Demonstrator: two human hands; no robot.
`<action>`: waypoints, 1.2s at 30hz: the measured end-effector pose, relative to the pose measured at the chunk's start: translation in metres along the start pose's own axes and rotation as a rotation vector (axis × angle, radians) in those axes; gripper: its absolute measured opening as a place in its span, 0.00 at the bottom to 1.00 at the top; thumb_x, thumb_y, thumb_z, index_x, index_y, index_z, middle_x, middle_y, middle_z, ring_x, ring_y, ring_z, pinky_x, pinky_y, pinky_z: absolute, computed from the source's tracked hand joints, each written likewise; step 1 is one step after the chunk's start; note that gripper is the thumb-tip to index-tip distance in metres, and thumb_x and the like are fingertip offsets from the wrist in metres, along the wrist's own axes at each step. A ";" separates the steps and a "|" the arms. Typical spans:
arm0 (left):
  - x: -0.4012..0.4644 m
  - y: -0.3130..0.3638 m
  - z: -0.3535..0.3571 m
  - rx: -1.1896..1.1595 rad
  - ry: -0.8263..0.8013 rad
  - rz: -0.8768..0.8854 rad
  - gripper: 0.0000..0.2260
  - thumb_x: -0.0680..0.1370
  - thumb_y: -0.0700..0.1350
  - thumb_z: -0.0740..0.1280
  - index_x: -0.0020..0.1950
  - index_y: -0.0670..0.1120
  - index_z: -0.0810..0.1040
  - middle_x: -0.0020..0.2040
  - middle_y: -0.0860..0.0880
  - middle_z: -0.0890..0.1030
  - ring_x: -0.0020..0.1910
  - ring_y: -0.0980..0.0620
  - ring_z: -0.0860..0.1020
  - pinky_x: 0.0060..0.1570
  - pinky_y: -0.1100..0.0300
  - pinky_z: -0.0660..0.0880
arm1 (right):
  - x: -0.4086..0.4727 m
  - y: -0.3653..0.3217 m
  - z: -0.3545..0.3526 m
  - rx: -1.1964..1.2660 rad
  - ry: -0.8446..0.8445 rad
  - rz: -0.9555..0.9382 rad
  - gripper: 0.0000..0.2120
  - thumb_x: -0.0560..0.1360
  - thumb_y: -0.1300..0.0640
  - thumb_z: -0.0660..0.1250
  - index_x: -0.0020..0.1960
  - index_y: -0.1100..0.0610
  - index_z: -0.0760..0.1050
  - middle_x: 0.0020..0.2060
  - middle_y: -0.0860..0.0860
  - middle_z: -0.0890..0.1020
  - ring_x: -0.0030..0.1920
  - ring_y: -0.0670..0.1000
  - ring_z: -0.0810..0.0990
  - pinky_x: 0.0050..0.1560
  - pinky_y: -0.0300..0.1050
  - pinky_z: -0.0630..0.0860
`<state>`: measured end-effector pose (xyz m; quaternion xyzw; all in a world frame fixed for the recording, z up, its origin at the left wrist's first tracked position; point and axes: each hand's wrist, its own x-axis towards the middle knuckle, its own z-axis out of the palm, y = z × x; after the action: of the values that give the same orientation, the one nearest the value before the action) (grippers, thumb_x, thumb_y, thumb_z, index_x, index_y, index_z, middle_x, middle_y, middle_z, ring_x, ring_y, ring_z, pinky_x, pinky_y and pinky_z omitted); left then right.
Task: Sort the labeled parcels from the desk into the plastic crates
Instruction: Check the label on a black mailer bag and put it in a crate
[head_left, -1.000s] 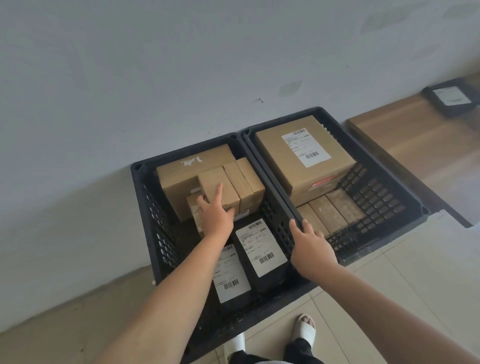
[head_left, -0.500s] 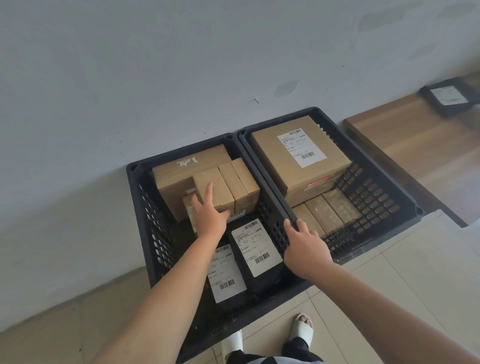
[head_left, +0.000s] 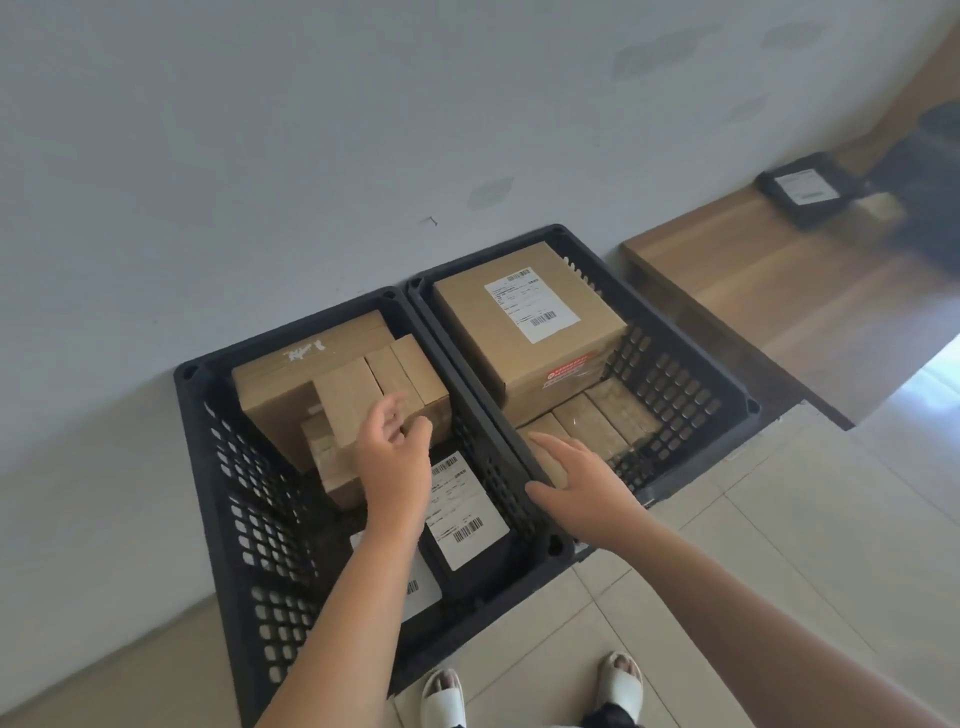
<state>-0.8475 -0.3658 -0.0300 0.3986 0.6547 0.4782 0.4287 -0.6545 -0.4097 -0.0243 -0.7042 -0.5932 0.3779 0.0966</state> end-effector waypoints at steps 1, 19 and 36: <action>-0.012 0.007 0.010 -0.018 -0.064 -0.025 0.12 0.81 0.38 0.67 0.60 0.52 0.79 0.60 0.56 0.80 0.60 0.57 0.78 0.69 0.49 0.74 | -0.007 0.008 -0.009 0.087 0.045 0.008 0.28 0.81 0.49 0.66 0.79 0.43 0.63 0.77 0.46 0.67 0.71 0.54 0.74 0.72 0.55 0.73; -0.200 0.062 0.338 0.115 -0.753 0.022 0.08 0.82 0.40 0.68 0.55 0.51 0.84 0.47 0.55 0.86 0.51 0.55 0.84 0.53 0.62 0.82 | -0.128 0.285 -0.204 1.008 0.711 0.269 0.10 0.79 0.60 0.69 0.55 0.47 0.84 0.52 0.47 0.86 0.55 0.50 0.84 0.62 0.57 0.80; -0.208 0.111 0.674 0.215 -1.078 -0.032 0.09 0.81 0.37 0.68 0.55 0.48 0.84 0.51 0.49 0.86 0.53 0.50 0.84 0.52 0.60 0.81 | -0.089 0.490 -0.414 1.147 0.955 0.370 0.12 0.78 0.65 0.68 0.53 0.51 0.84 0.50 0.52 0.86 0.54 0.54 0.85 0.57 0.52 0.81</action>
<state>-0.1345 -0.3433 -0.0034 0.6188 0.3934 0.1301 0.6674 -0.0136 -0.4969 0.0145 -0.7185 -0.0708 0.2913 0.6277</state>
